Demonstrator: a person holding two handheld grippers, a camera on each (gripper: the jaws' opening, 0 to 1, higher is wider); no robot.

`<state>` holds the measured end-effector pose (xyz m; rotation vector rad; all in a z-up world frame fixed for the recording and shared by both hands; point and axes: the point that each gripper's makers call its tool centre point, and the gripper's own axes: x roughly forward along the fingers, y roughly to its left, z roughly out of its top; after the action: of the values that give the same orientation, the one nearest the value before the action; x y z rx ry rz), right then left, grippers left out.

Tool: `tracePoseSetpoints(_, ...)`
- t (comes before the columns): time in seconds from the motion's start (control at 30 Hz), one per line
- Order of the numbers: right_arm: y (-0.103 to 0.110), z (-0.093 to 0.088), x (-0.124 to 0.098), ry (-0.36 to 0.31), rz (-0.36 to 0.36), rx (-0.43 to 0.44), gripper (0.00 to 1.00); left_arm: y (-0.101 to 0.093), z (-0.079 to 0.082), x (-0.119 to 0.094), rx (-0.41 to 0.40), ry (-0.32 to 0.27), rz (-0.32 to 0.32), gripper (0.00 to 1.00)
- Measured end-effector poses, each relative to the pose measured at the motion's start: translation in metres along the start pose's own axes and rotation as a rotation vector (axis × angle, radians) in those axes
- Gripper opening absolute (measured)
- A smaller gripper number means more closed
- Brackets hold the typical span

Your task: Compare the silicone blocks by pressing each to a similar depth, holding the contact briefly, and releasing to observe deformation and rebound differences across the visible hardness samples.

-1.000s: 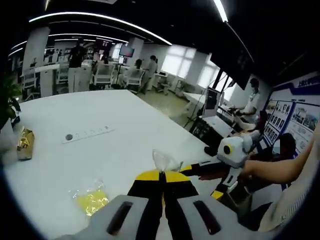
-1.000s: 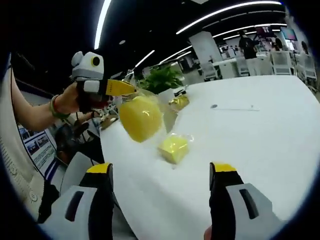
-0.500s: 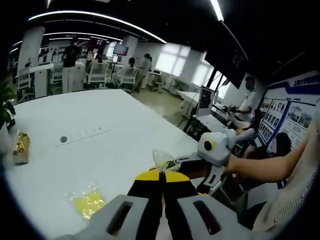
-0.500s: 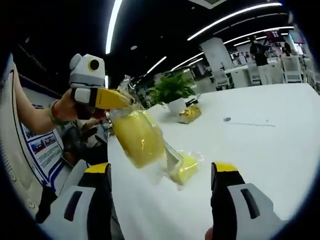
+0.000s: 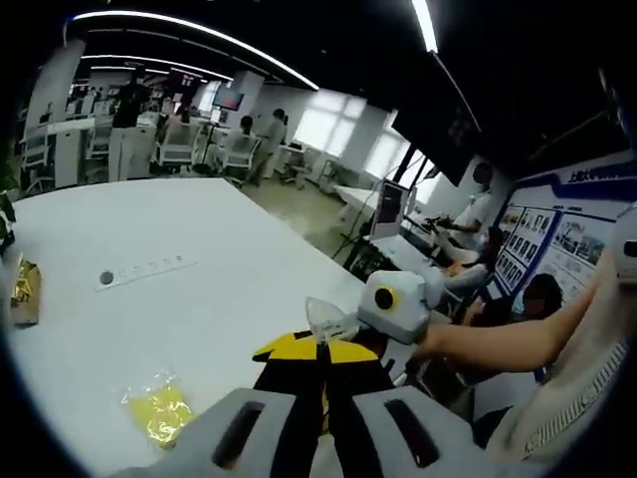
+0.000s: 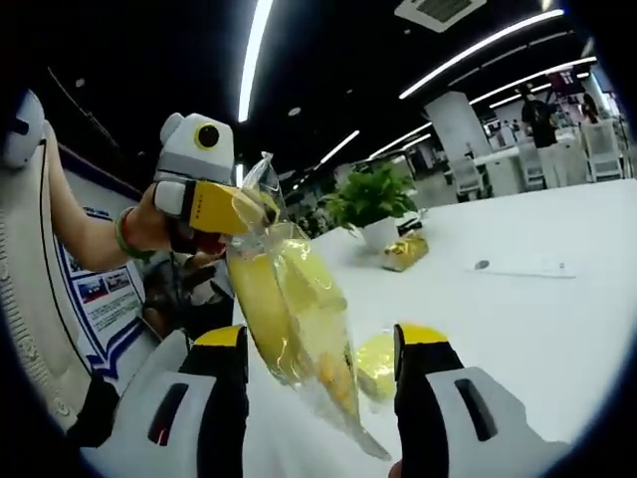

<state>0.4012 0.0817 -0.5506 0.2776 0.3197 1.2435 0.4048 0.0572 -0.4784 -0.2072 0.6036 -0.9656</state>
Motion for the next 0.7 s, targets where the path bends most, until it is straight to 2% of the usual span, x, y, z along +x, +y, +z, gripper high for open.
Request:
tracePoseSetpoints(0.17, 0.011, 0.000, 0.001, -0.003, 0.047, -0.013, 0.36, -0.002, -0.003, 0.002, 0.011, 0.012, -0.003, 0.00)
tracePoseSetpoints(0.37, 0.017, 0.000, -0.003, -0.008, 0.048, -0.030, 0.34, -0.005, -0.005, 0.000, 0.025, 0.020, -0.005, 0.00)
tracePoseSetpoints(0.43, 0.019, -0.001, -0.002, -0.001, 0.046, 0.040, 0.31, -0.005, -0.006, -0.001, 0.035, 0.020, 0.001, 0.00)
tracePoseSetpoints(0.57, 0.023, -0.001, -0.003, 0.000, 0.046, 0.027, 0.25, -0.007, -0.007, -0.003, 0.050, 0.026, -0.002, 0.00)
tracePoseSetpoints(0.67, 0.028, -0.004, -0.004, 0.030, 0.052, 0.089, 0.22, -0.007, -0.009, -0.005, 0.050, 0.030, -0.001, 0.00)
tracePoseSetpoints(0.7, 0.027, -0.004, -0.003, 0.029, 0.048, 0.072, 0.21, -0.008, -0.010, -0.005, 0.055, 0.034, 0.001, 0.00)
